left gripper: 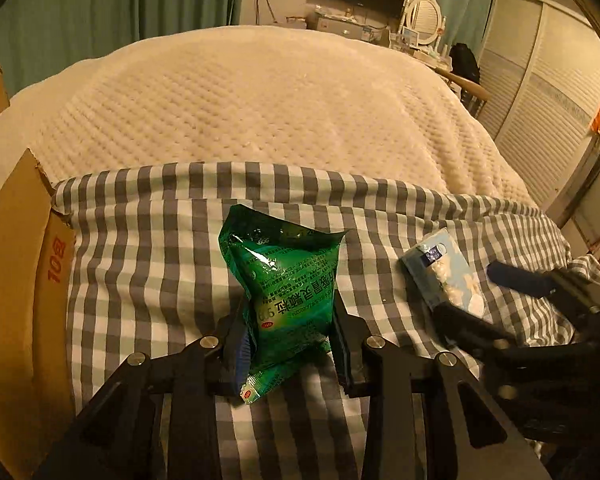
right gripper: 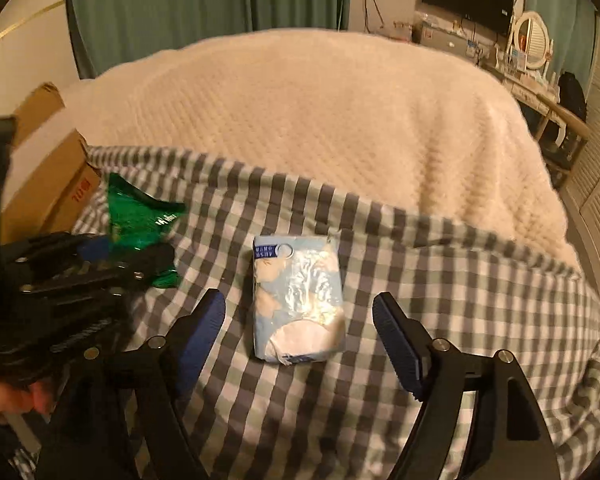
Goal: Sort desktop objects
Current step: 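Grasp the green snack bag with the left gripper while the right gripper grasps the tissue pack, then carry the green bag and tissue pack into the cardboard box, opening both grippers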
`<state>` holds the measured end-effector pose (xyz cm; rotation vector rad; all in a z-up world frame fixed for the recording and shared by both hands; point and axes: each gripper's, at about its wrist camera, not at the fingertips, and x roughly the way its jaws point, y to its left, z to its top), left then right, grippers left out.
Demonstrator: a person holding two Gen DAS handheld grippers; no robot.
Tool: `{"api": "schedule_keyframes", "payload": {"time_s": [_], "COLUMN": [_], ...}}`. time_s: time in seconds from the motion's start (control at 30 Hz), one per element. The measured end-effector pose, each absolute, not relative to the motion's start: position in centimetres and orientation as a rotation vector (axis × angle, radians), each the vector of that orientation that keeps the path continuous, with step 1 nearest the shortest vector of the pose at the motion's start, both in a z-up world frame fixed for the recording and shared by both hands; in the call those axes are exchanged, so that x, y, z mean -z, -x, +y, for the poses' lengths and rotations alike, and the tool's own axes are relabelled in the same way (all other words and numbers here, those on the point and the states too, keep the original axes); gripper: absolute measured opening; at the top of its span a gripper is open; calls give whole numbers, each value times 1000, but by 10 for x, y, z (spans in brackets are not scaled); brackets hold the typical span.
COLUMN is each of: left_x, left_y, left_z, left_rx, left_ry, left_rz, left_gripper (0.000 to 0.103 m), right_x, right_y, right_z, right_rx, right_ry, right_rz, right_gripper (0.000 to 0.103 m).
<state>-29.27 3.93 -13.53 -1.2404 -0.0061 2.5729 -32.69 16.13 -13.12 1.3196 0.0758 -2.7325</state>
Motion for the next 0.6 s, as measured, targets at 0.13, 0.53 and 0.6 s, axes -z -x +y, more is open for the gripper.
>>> {"api": "schedule_keyframes", "payload": {"time_s": [0.13,0.53,0.6], "left_x": [136,132,131], "left_y": [292,284,273], "left_z": [39,36,37], "left_rx": [-2570,-2568,-2549], "left_ry": [1239,1228,1226], "left_rz": [8,23,34], "left_gripper": [34,34,34], "right_x": [147,144,136], "right_y": [335,326,319], "right_z": [162,153,151], "right_rx": [2704,2729,2759], "right_ry": [-1391,-1385,-1359], "right_rz": [21,150,176], "right_gripper": [71,49,49]}}
